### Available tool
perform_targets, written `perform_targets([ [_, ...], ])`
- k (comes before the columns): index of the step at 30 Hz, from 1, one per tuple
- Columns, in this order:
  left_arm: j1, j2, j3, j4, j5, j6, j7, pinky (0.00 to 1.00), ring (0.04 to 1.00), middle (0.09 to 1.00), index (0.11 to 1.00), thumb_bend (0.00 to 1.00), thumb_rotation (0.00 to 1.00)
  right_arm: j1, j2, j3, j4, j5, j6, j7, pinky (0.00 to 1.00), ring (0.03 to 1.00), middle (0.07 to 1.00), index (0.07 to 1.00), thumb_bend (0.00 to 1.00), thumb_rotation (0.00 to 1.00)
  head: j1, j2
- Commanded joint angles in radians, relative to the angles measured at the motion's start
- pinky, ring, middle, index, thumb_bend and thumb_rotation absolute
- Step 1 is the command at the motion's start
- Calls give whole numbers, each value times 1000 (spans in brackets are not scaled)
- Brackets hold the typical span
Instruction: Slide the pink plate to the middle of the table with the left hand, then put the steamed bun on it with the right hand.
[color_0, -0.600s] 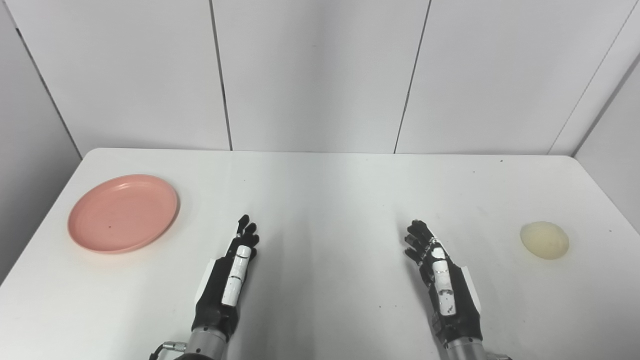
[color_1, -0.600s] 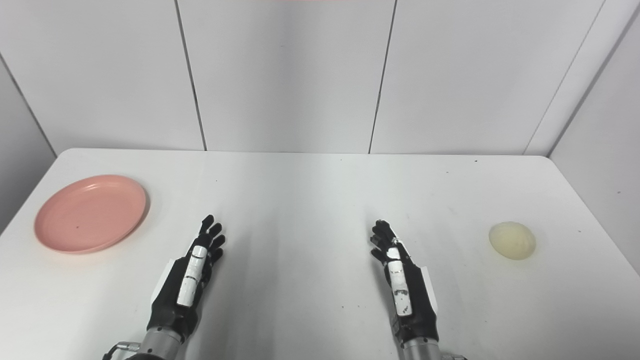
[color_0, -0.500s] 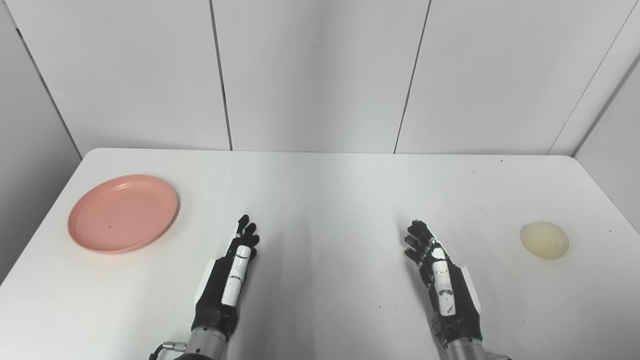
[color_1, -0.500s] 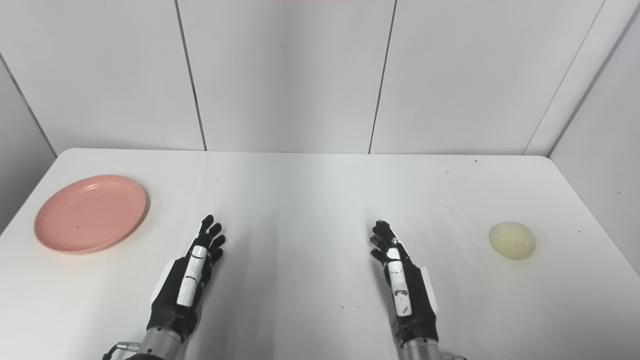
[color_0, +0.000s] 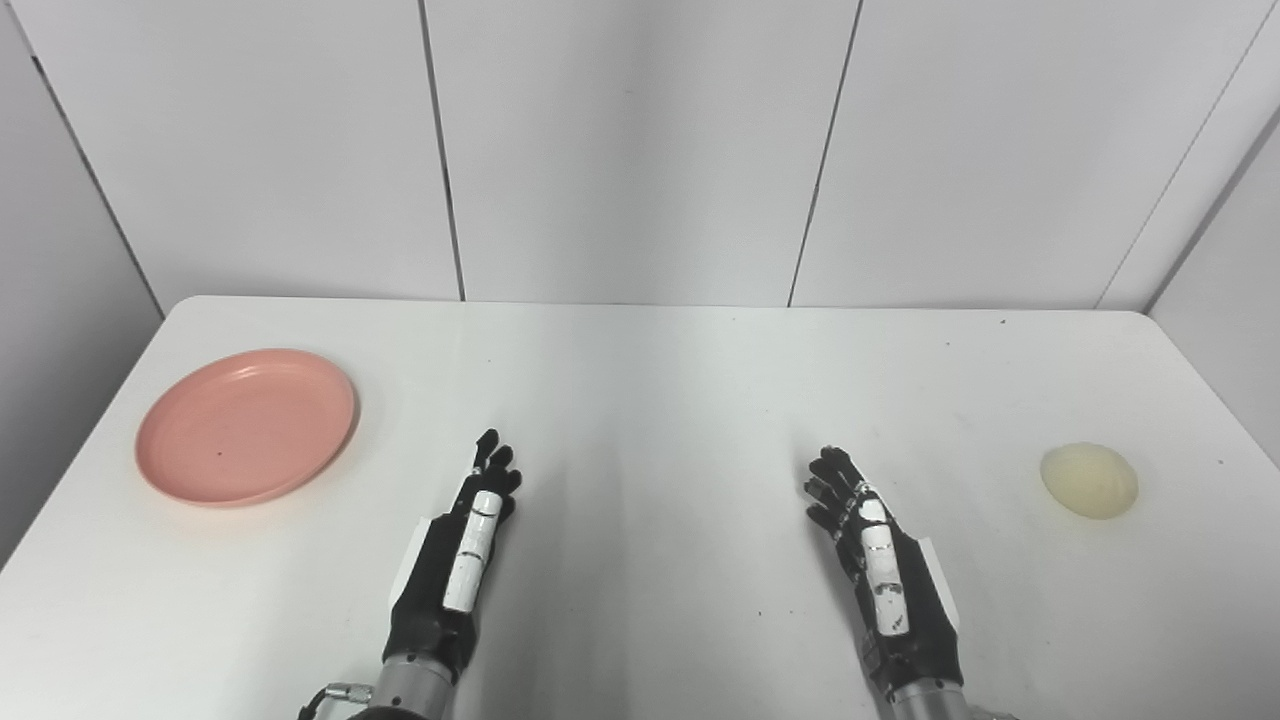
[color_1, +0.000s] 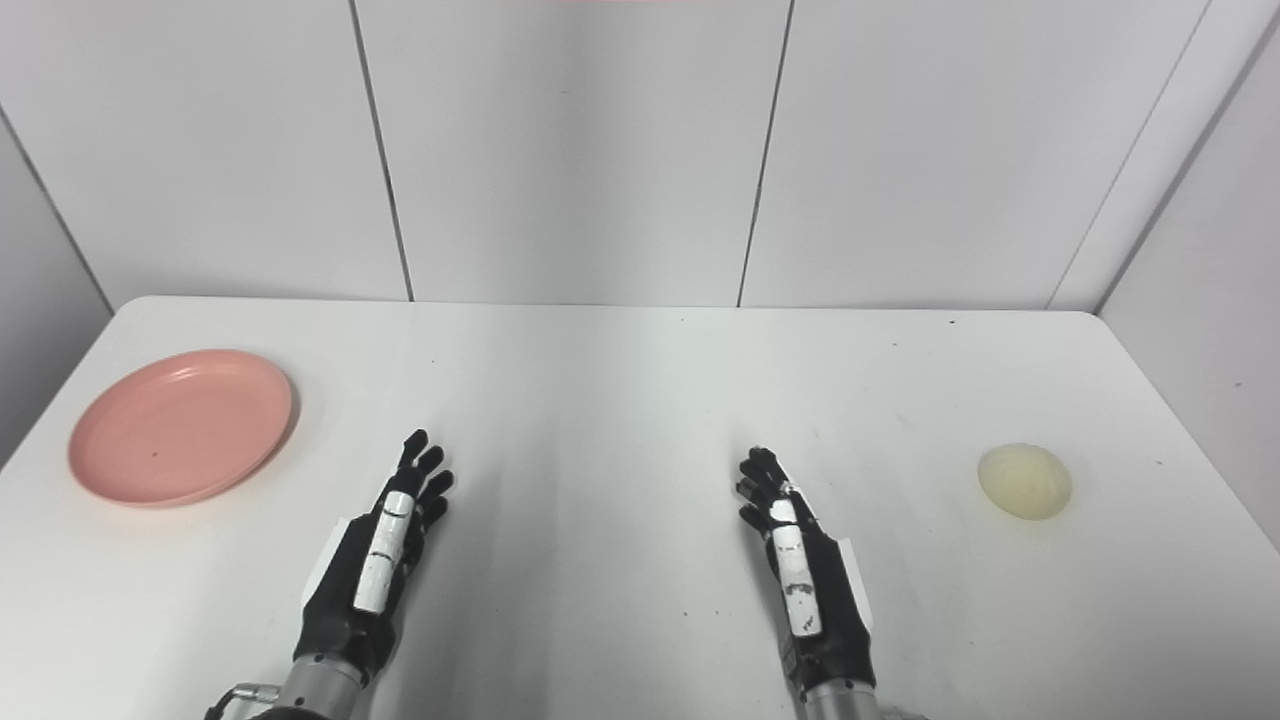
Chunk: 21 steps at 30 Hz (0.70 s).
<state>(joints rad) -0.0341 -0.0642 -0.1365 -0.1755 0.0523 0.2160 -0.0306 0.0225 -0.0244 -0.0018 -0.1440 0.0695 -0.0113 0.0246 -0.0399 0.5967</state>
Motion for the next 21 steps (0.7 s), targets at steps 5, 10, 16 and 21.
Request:
perform_targets([
  [5,-24,1,-4,-31,0,-6,-10,986,967,1000,1000,641,991,-6,-3,5,-26,0,-10,11,891,881,871,879,795,995,0,0],
  [10,-25,4,-6,-34,-1,-3,-13,988,972,1000,1000,637,998,-6,-4,7,-29,0,-7,9,886,874,865,876,789,999,0,1],
  [16,-25,6,-4,-34,-6,-6,-17,996,978,1000,1000,650,993,-4,-4,9,-34,-1,-3,9,884,869,864,878,794,1000,-2,3],
  [21,-25,9,-6,-32,-2,-12,-20,996,976,1000,1000,632,999,-4,-3,8,-32,-2,-3,5,874,866,863,877,798,999,-1,2],
])
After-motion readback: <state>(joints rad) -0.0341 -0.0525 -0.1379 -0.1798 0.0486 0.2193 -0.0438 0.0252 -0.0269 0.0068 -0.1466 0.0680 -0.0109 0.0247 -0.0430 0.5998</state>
